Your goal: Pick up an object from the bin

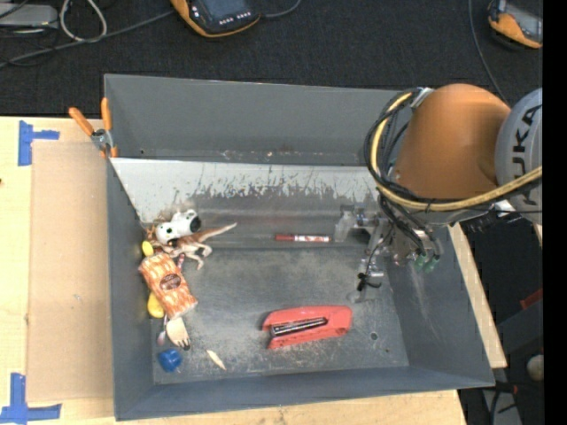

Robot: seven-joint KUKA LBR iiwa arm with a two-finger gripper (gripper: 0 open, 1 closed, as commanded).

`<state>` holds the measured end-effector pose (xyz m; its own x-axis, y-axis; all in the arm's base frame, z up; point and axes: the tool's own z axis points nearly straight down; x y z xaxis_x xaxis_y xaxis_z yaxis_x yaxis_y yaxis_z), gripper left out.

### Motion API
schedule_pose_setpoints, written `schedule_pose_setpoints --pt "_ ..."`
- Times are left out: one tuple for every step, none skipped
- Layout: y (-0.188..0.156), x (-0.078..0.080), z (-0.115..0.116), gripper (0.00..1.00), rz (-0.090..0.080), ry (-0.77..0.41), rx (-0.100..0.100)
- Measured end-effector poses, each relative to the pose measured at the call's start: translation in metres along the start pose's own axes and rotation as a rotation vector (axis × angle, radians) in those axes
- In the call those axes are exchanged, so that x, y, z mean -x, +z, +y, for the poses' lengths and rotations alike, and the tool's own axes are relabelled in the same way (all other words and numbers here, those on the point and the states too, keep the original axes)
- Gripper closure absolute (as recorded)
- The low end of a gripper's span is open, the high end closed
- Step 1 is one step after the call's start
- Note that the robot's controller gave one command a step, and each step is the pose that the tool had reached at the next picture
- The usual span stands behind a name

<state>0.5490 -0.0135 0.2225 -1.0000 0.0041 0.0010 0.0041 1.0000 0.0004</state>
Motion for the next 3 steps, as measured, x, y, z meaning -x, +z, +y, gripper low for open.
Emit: schedule_pose_setpoints --pt "0.000 0.000 0.000 0.00 0.000 0.000 0.000" --pt "0.042 -0.028 0.010 0.00 -0.003 -0.109 0.000" --pt "0.101 -0.025 0.020 0.00 -0.007 -0.123 -0.001"
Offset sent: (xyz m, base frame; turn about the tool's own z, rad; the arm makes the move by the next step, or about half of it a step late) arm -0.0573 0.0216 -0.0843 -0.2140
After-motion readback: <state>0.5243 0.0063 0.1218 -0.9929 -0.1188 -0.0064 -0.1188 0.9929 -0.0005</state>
